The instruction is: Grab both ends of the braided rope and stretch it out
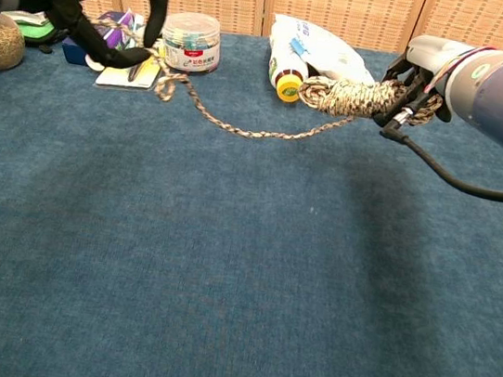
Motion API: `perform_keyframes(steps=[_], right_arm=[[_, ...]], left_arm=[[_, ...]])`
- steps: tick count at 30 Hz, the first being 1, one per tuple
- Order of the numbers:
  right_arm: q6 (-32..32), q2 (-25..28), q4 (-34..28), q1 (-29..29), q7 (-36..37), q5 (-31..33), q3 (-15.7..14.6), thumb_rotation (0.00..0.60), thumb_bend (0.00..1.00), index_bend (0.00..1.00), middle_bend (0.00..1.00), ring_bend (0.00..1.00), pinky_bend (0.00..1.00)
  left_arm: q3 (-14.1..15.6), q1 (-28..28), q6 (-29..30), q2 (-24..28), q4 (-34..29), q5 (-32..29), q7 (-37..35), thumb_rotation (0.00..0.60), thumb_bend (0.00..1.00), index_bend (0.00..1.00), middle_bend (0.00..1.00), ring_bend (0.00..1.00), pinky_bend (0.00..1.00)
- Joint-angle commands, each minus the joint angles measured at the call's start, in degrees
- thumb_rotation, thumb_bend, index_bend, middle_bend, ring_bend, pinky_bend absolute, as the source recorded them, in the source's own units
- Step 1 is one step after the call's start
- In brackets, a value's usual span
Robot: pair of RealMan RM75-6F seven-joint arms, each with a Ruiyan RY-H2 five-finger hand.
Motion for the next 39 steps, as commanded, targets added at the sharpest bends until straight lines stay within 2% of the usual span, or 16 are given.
perform_keyframes(steps=[1,5,10,16,32,39], right_arm=[[0.4,-1.5,1.6,0.4,-1.4,1.4,1.5,0.6,1.0,0.66,0.73,0.58,0.81],[0.2,-2.3,2.5,0.2,-2.5,1.6,1.9,0.6,1.0,0.66,0.73,0.58,0.81],[-0.2,-3.1,2.5,-0.9,-2.7,0.7,1.6,0.6,1.0,0.66,0.73,0.58,0.81],[-0.6,-3.8,2.4,-1.7,-3.0,-0.8,1.2,0.6,1.0,0.66,0.73,0.58,0.81],[-1.9,-5.0,1.6,-3.5,-4.0,-2.8,1.0,0.6,1.0,0.67,0.74,0.58,0.81],[-3.7,-4.2,-0.1,-4.1,-4.3,-4.1,0.3,0.6,1.0,0.67,0.74,0.58,0.81]], left_arm=[[-1.2,-1.3,-1.0,-0.8,-1.1,-1.6,0.0,0.6,0.37,0.63,0.0,0.0,0.0],[-2.9,-3.1,-1.9,-2.0,-1.8,-4.3,0.4,0.6,0.37,0.63,0.0,0.0,0.0],[-7.2,-6.4,-4.9,-3.5,-2.5,-11.7,-2.6,0.6,0.37,0.64,0.0,0.0,0.0],[-10.7,-9.9,-4.0,-5.2,-2.3,-15.7,-2.1,0.6,0.37,0.64,0.0,0.0,0.0],[-18.8,-17.7,0.8,-13.0,0.9,-21.3,-6.0,0.6,0.37,0.64,0.0,0.0,0.0],[-19.8,-20.4,2.0,-15.5,3.1,-22.5,-6.1,0.6,0.37,0.64,0.0,0.0,0.0]])
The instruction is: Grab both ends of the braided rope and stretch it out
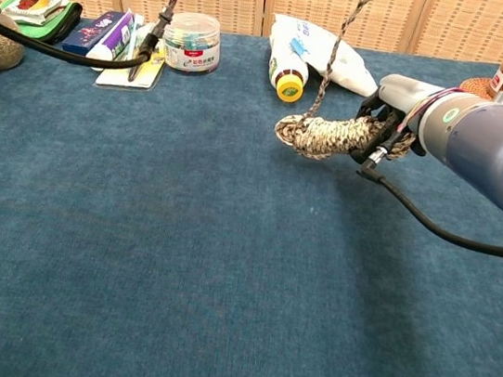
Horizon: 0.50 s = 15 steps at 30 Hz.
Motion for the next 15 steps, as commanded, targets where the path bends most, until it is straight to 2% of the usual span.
perform_keyframes(steps=[1,3,7,15], right_arm=[[-0.5,0.6,-1.3,-0.3,-0.3,-1.1,-0.7,0.6,1.0,0.67,0.74,0.58,0.81],[-0.8,1.2,-2.4,-0.7,-0.5,-2.4,-1.6,0.6,1.0,0.67,0.74,0.58,0.81],[-1.5,1.9,-3.7,-1.2,-0.4,-3.8,-2.6,0.6,1.0,0.67,0.74,0.58,0.81],[-2.8,3.1,-4.8,-1.8,-0.3,-6.3,-4.3,0.6,1.0,0.67,0.74,0.58,0.81]], left_arm=[[-1.0,-1.2,0.5,-1.2,1.5,-0.5,-0.6,0.6,0.37,0.64,0.0,0.0,0.0],[-2.7,-2.4,1.0,-2.6,3.3,-0.8,-2.2,0.6,0.37,0.64,0.0,0.0,0.0],[-3.9,-4.1,2.4,-4.6,6.4,0.6,-4.1,0.6,0.37,0.65,0.0,0.0,0.0],[-5.3,-5.8,4.2,-5.8,9.4,0.8,-4.6,0.6,0.37,0.65,0.0,0.0,0.0]])
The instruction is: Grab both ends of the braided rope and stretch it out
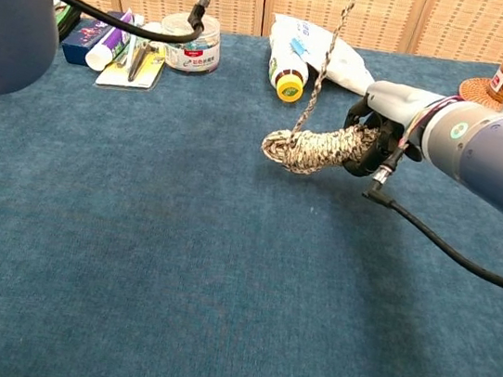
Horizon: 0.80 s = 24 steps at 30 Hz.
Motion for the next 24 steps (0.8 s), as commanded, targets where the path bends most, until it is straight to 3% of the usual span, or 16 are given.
perform_keyframes(steps=[1,19,24], right_arm=[[-0.9,0.7,-0.7,-0.3,0.2,-0.6,-0.5,0.6,1.0,0.67,0.74,0.58,0.81],[-9.7,11.0,-12.4,-2.3,5.1,-4.4,-3.5,0.6,1.0,0.68,0.74,0.58,0.81],[-14.3,14.2,-15.9,-2.6,9.7,-3.0,-2.6,0.6,1.0,0.68,0.74,0.58,0.81]], left_arm=[[-0.2,-0.4,0.4,-0.1,0.9,0.1,0.2,0.6,0.37,0.65,0.0,0.0,0.0],[0.3,-1.6,-2.6,0.9,11.7,-2.1,-0.9,0.6,0.37,0.65,0.0,0.0,0.0],[1.7,-1.6,-2.7,0.3,13.7,-2.1,-0.6,0.6,0.37,0.65,0.0,0.0,0.0]])
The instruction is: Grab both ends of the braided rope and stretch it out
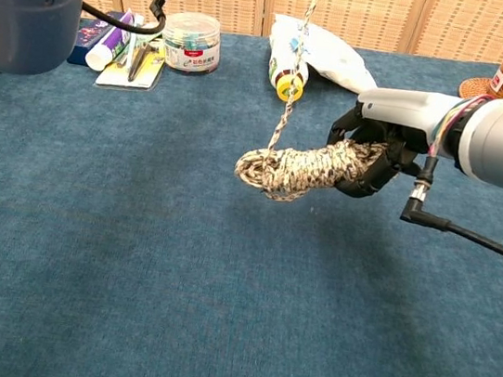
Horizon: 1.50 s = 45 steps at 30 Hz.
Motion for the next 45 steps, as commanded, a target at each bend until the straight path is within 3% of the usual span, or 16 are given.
perform_keyframes(steps=[1,12,23,30,43,45], right_arm=[[-4.2,2.7,-2.8,-0.2,4.0,2.0,1.1,0.6,1.0,0.68,0.74,0.58,0.81],[-13.0,10.6,-8.4,0.6,14.0,7.0,5.0,0.6,1.0,0.68,0.74,0.58,0.81],[-17.1,15.8,-8.8,1.4,25.9,12.0,9.7,0.6,1.0,0.68,0.74,0.58,0.81],[-15.3,17.6,-8.9,1.4,33.3,14.7,12.7,0.6,1.0,0.68,0.74,0.58,0.81],[-11.8,17.9,-8.3,3.1,39.7,18.7,13.7,0.6,1.0,0.68,0.74,0.58,0.81],[-8.9,16.5,-6.8,3.7,40.8,20.4,13.7,0.6,1.0,0.68,0.74,0.58,0.81]], left_arm=[[0.9,0.1,-0.1,-0.4,1.2,0.0,0.0,0.6,0.37,0.65,0.0,0.0,0.0],[3.4,1.5,-1.8,-1.7,7.1,-0.6,-1.9,0.6,0.37,0.65,0.0,0.0,0.0],[8.4,4.5,-4.9,-2.9,13.8,2.1,-5.1,0.6,0.37,0.65,0.0,0.0,0.0],[11.9,7.1,-6.5,-3.1,16.4,4.5,-6.9,0.6,0.37,0.65,0.0,0.0,0.0],[15.1,9.4,-8.1,-4.3,19.8,9.3,-8.7,0.6,0.37,0.65,0.0,0.0,0.0],[17.2,10.0,-8.5,-4.2,19.7,11.0,-7.9,0.6,0.37,0.65,0.0,0.0,0.0]])
